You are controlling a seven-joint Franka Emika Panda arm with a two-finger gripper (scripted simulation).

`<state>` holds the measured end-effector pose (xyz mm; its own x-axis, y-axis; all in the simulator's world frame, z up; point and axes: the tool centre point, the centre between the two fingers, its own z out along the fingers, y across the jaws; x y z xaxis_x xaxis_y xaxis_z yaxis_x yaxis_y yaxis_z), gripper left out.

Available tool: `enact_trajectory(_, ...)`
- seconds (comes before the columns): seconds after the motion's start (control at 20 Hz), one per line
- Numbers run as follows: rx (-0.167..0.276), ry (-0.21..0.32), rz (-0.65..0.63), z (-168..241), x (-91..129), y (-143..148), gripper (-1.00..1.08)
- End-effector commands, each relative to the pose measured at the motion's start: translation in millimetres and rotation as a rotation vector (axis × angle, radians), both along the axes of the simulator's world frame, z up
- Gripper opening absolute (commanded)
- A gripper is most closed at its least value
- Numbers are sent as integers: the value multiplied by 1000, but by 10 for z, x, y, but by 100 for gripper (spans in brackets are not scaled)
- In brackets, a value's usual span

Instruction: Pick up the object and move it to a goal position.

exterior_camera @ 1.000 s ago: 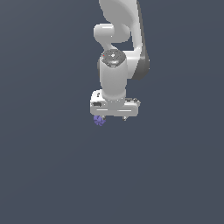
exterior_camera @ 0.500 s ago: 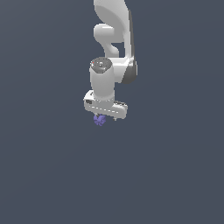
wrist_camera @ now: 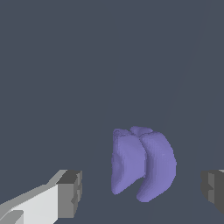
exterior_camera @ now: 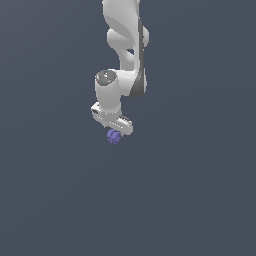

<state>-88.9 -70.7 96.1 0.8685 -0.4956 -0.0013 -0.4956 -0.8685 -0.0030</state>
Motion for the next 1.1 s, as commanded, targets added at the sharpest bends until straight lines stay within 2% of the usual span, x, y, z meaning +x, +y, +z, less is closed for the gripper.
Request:
enact_trajectory(0.0,-2,0,-31,-41,-66,-48,100)
enact_trajectory(0.45,-3,1,-43,-105,-94,-68,100)
enact_trajectory(1.05,-3,1,-48,-542,-110,-73,100)
